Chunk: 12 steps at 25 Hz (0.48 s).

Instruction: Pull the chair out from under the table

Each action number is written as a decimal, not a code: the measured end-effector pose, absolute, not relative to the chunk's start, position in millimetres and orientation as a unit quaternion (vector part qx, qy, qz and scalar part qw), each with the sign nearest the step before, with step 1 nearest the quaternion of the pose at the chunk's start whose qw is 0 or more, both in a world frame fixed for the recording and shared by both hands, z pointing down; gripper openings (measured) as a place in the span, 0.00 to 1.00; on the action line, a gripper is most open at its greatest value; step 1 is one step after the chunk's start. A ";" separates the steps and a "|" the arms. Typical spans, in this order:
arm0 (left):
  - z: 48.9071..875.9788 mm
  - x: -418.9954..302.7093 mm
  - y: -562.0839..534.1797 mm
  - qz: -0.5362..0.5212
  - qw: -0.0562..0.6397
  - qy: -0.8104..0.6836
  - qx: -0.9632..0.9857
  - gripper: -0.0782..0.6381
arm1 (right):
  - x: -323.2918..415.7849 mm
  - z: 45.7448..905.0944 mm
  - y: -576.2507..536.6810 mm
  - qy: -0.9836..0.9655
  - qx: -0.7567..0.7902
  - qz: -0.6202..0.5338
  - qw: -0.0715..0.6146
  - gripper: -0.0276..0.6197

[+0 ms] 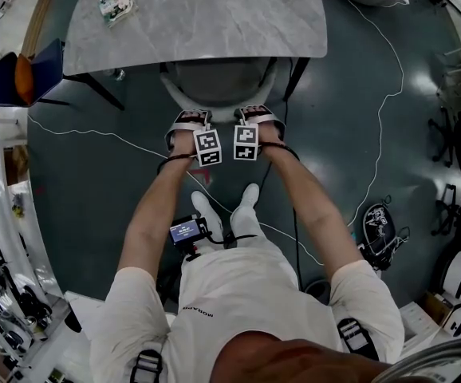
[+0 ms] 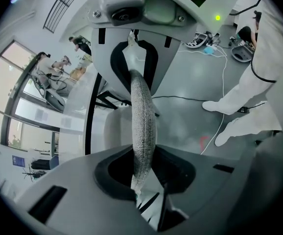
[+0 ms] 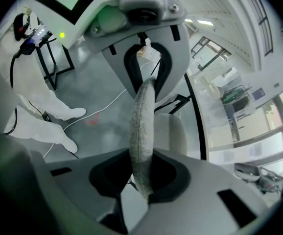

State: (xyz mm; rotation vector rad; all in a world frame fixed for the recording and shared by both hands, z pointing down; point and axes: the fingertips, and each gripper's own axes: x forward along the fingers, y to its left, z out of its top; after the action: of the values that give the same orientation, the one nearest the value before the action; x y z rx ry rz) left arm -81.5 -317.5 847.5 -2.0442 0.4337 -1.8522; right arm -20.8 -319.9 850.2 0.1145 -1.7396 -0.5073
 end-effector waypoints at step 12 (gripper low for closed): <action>844.6 -83.4 -299.3 -0.658 0.175 0.145 -0.718 0.23 | -23.4 847.0 -298.6 -0.762 0.041 -0.200 0.615 0.17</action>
State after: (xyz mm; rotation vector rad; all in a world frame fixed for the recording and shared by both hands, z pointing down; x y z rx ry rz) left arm -83.4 -299.3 844.6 -2.0350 0.4116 -1.8639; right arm -23.4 -298.6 847.0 0.0947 -1.7558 -0.4611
